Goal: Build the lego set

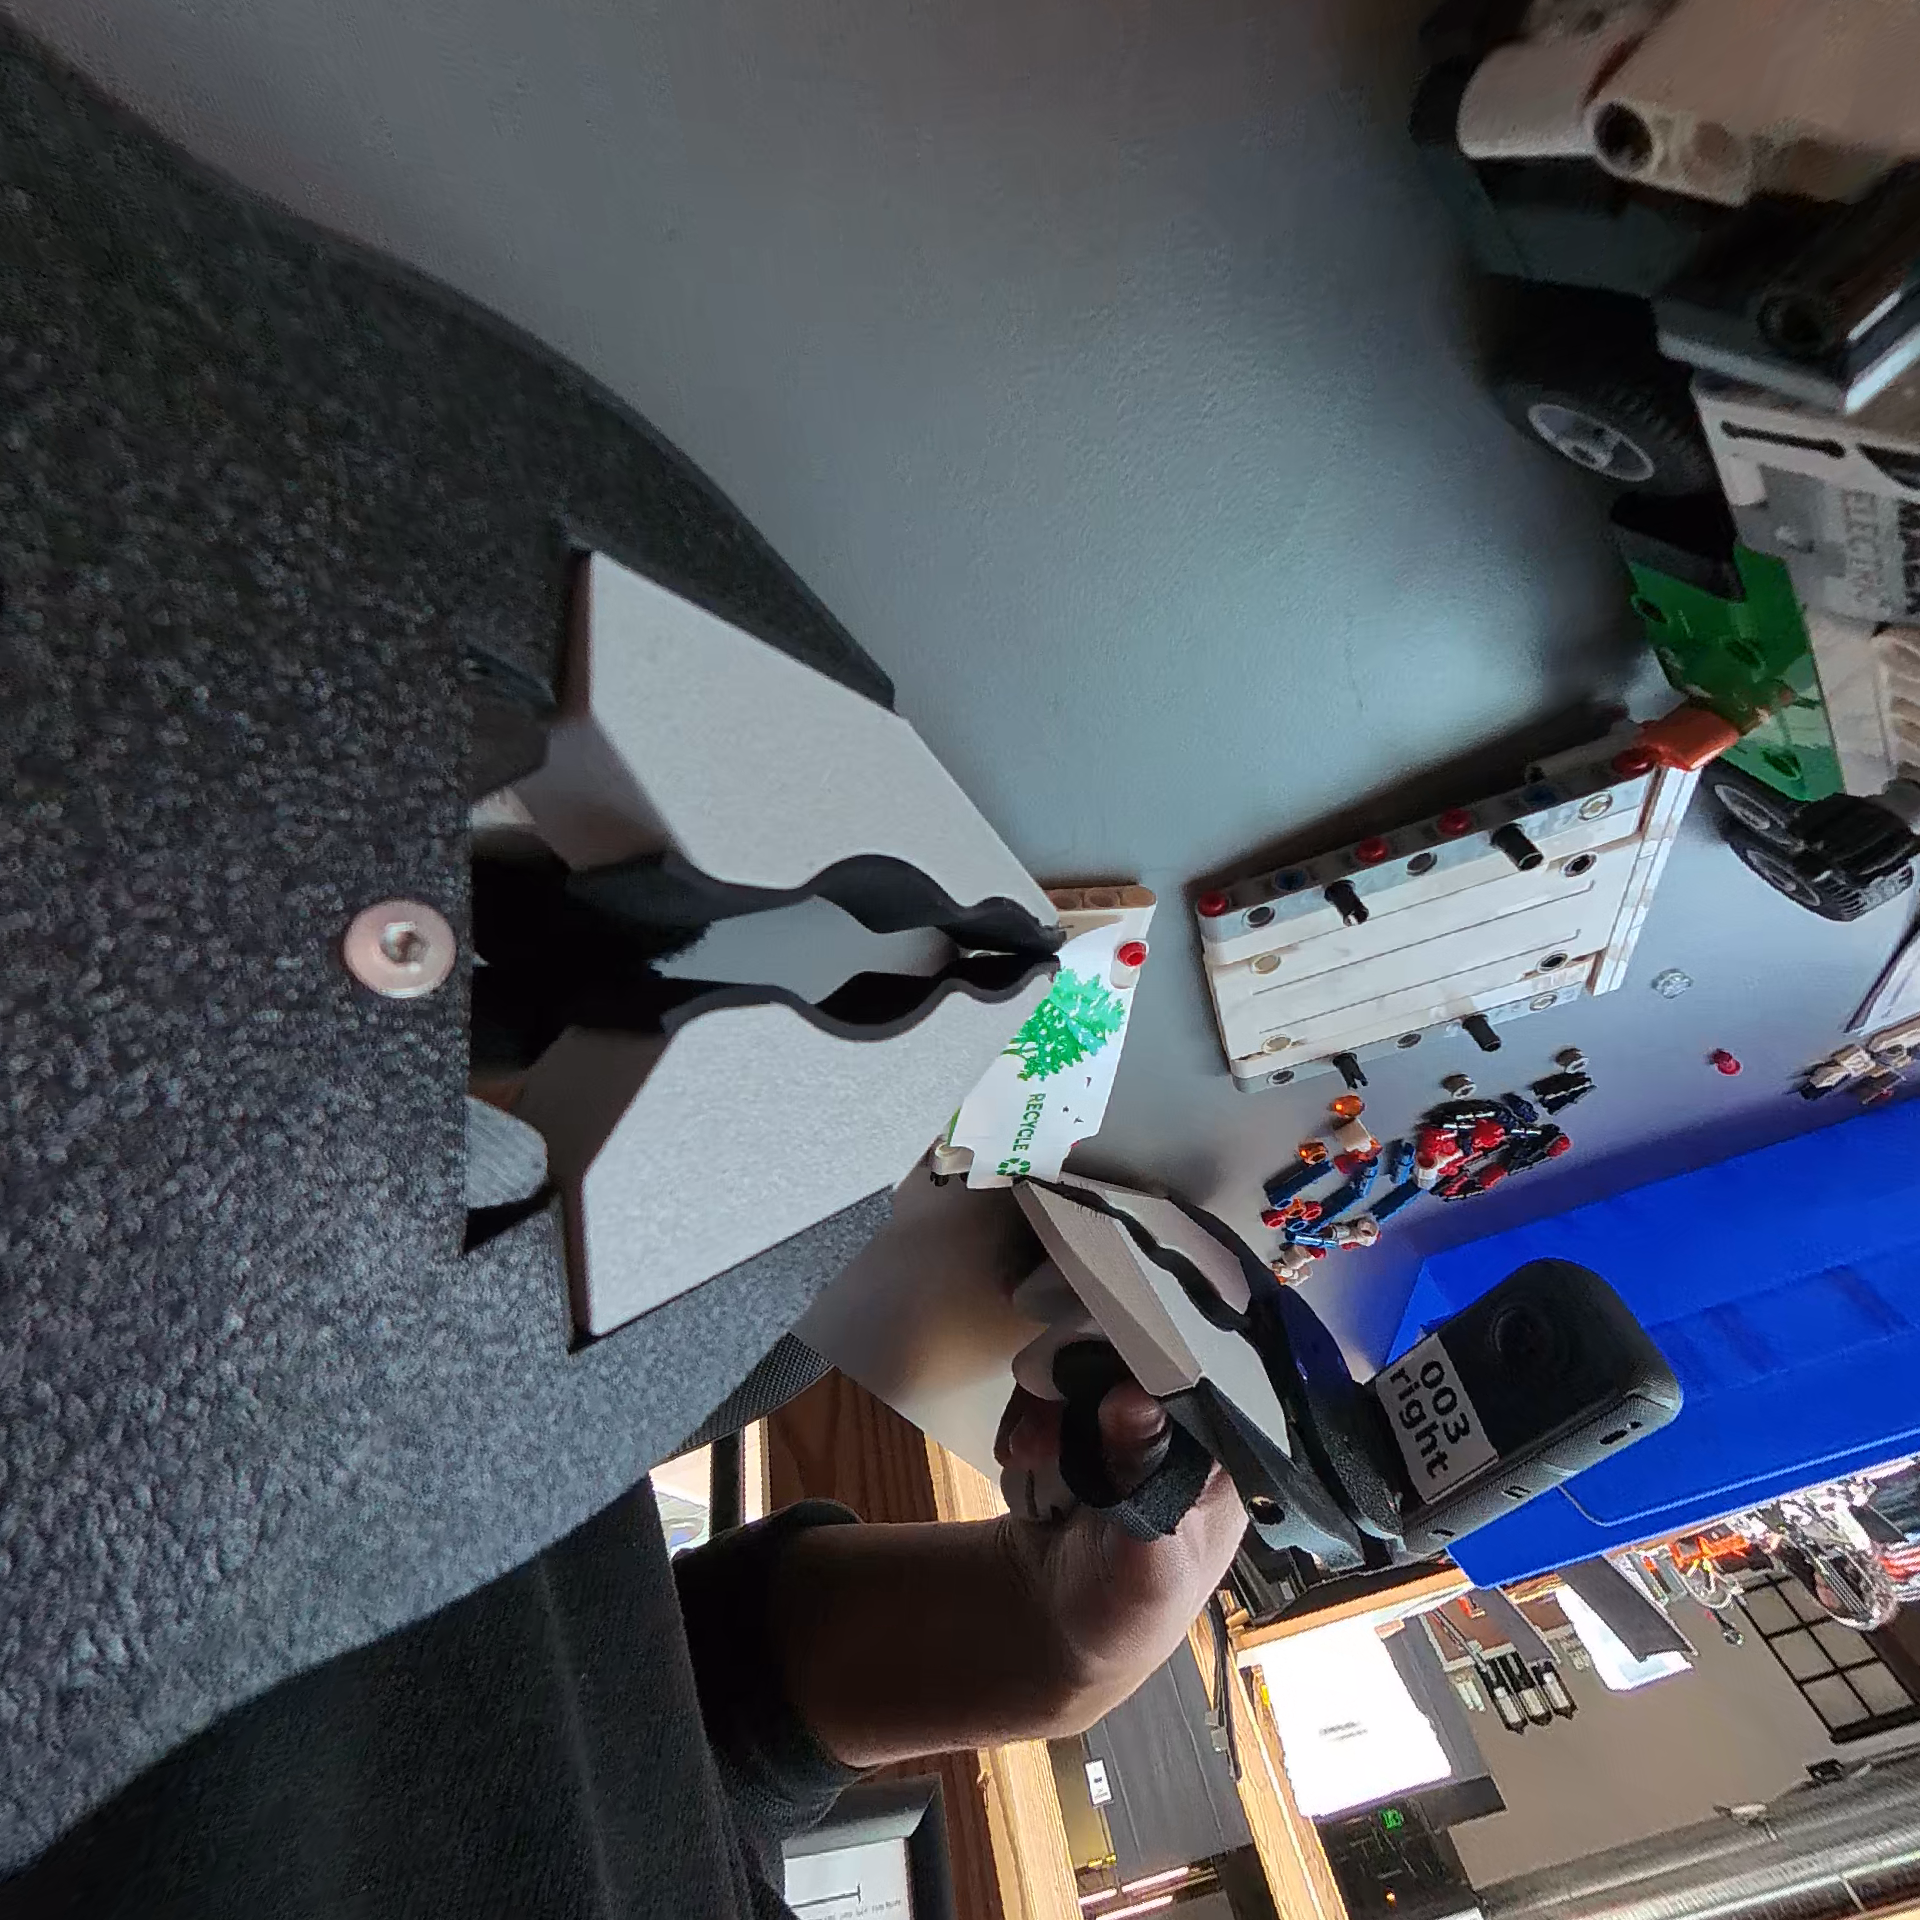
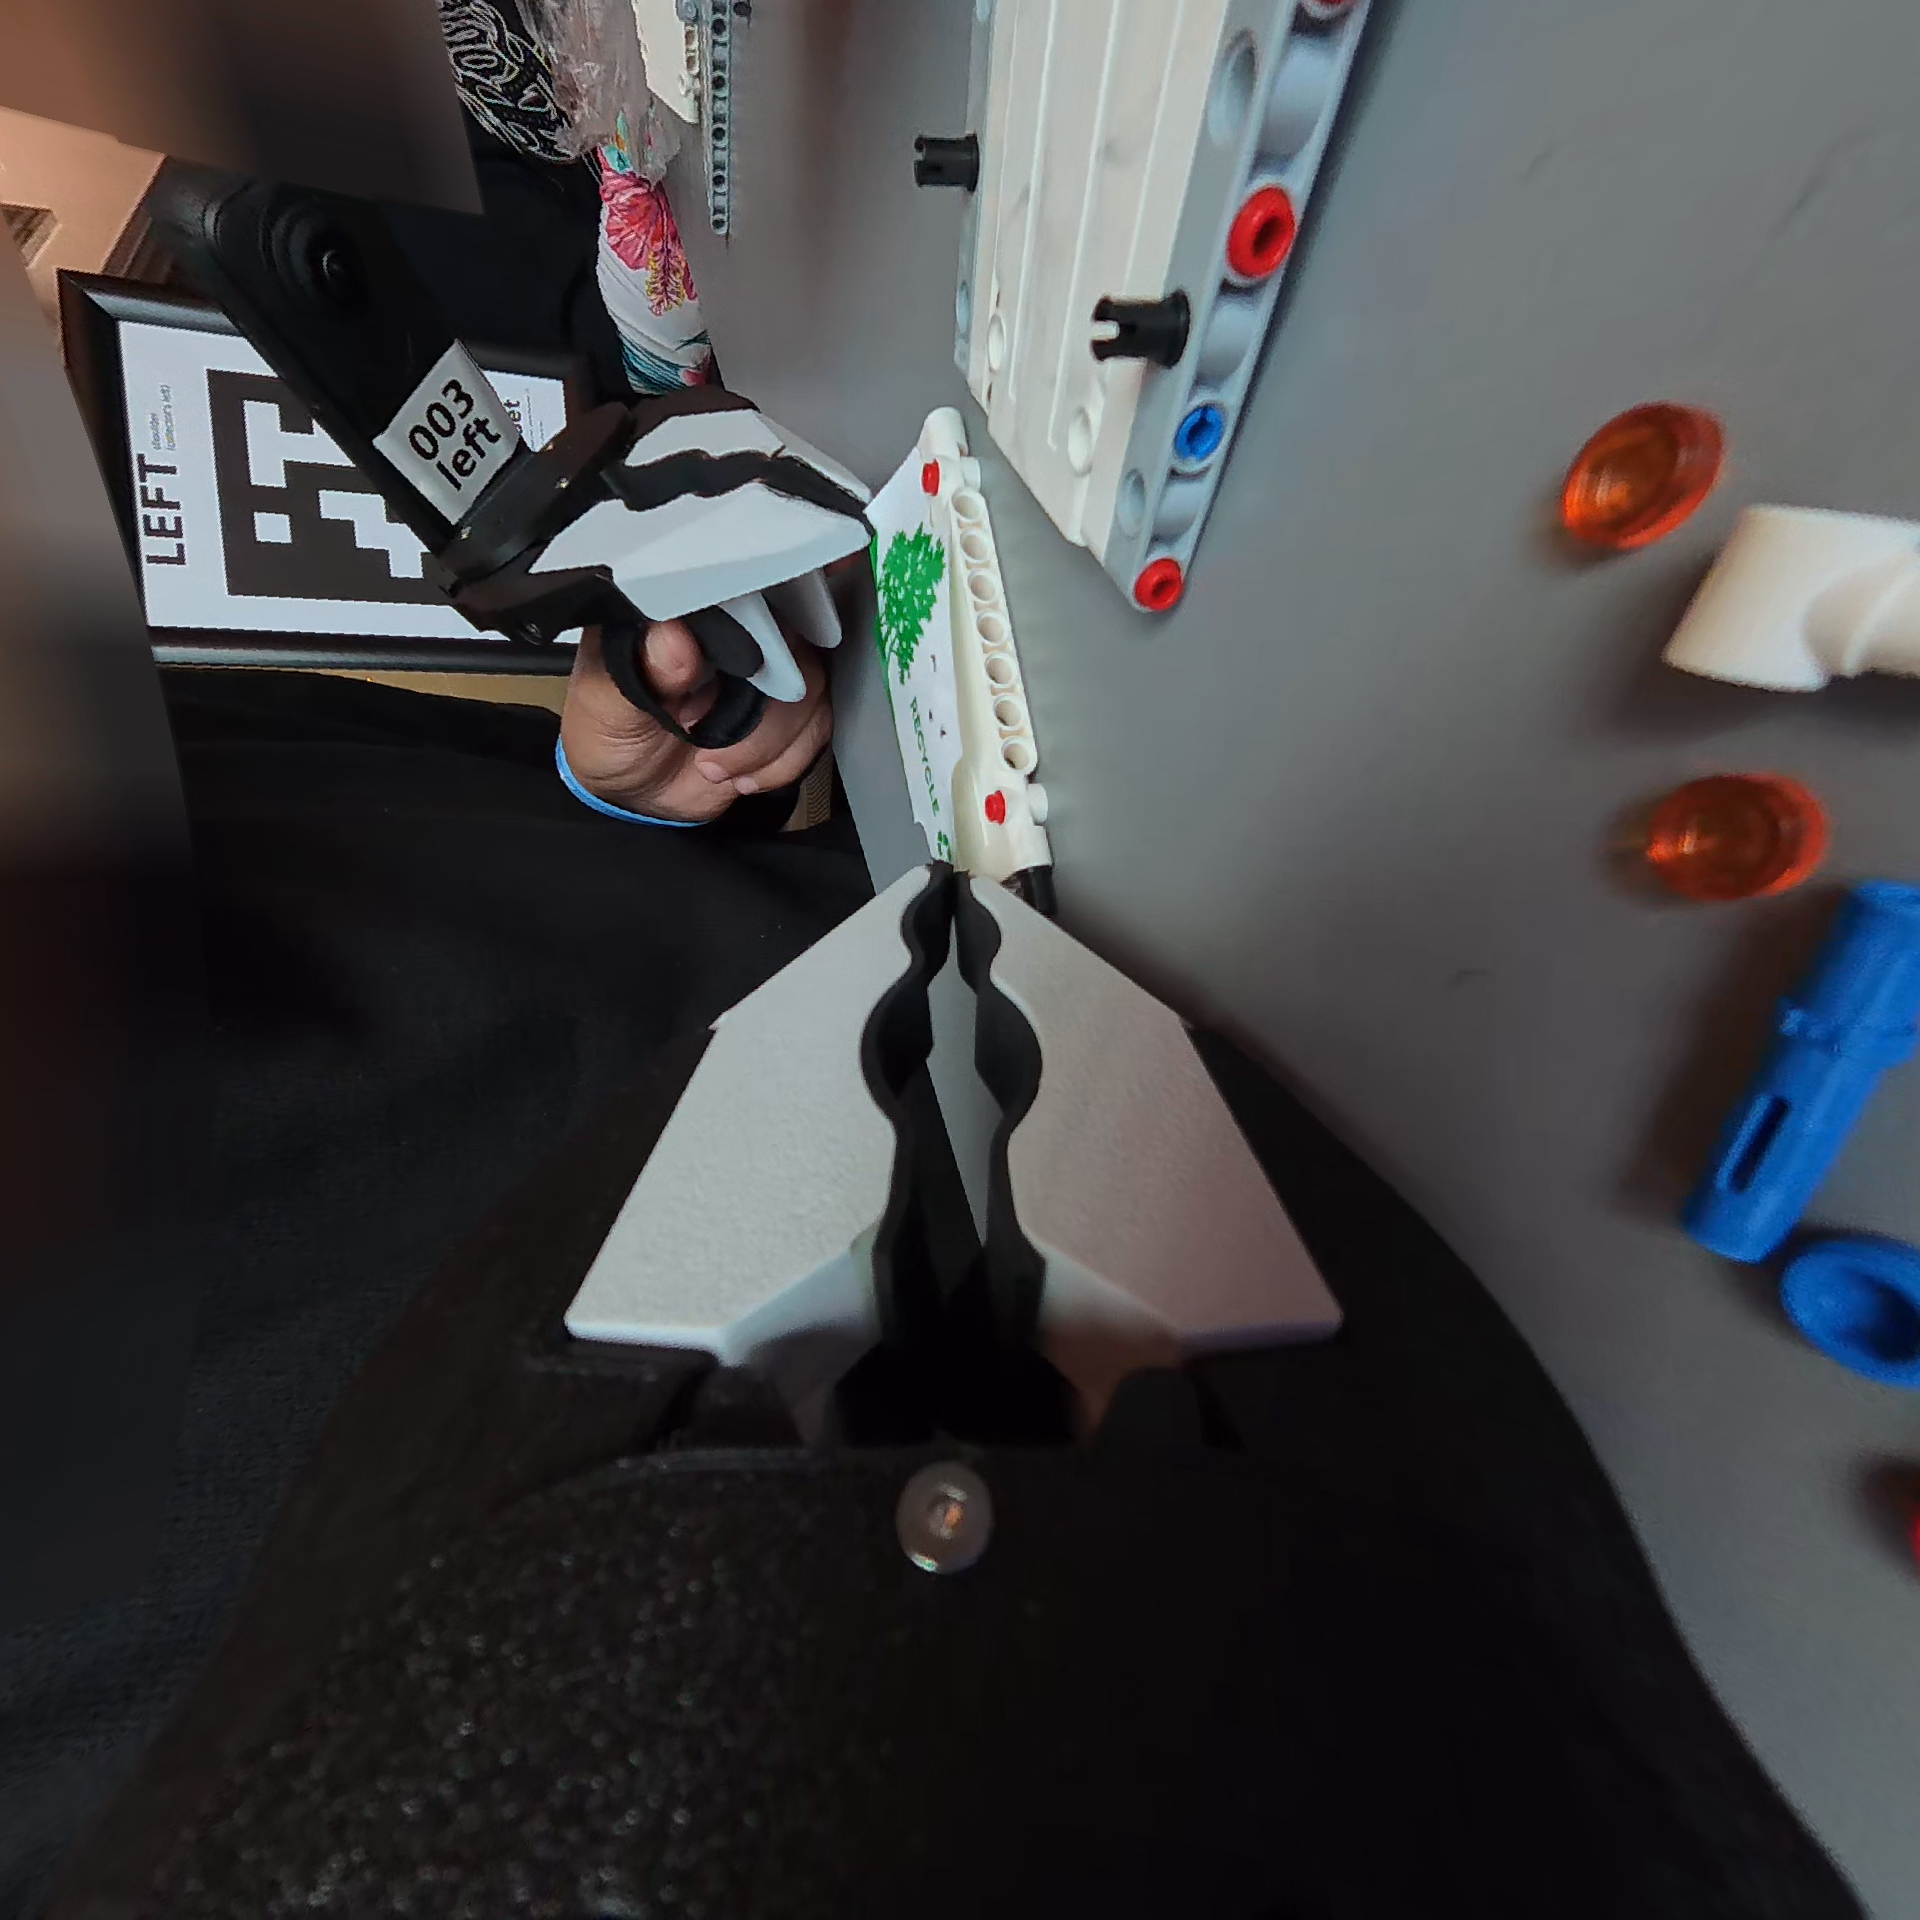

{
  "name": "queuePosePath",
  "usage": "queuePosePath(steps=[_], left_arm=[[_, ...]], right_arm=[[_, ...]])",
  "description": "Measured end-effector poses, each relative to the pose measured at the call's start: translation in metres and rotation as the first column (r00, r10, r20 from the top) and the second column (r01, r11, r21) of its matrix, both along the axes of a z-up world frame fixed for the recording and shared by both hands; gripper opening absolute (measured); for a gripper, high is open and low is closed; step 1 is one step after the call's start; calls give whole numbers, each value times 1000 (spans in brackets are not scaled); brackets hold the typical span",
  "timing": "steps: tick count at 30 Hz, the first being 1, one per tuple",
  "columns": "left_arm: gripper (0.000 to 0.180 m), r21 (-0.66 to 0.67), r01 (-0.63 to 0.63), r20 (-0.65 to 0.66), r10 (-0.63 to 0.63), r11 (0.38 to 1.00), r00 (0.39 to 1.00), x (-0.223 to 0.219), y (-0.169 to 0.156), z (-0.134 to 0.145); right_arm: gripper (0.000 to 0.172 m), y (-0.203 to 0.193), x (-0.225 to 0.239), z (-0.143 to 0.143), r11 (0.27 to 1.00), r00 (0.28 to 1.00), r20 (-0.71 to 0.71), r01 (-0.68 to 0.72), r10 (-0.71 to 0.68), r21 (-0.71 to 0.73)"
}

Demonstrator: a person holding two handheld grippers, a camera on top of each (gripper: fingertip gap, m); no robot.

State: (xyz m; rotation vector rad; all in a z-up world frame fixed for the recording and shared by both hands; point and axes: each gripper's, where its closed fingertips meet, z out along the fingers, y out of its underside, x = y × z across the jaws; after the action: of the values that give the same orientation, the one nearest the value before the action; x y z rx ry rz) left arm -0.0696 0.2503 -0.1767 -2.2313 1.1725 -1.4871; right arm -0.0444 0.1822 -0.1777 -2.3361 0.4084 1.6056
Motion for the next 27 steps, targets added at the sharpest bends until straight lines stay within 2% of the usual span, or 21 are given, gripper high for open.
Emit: queuePosePath(steps=[27], left_arm=[[0,-18,-24,-14,24,1000,1000,-1,5,-2]], right_arm=[[0,-2,3,-3,1000,999,46,3,-2,-22]])
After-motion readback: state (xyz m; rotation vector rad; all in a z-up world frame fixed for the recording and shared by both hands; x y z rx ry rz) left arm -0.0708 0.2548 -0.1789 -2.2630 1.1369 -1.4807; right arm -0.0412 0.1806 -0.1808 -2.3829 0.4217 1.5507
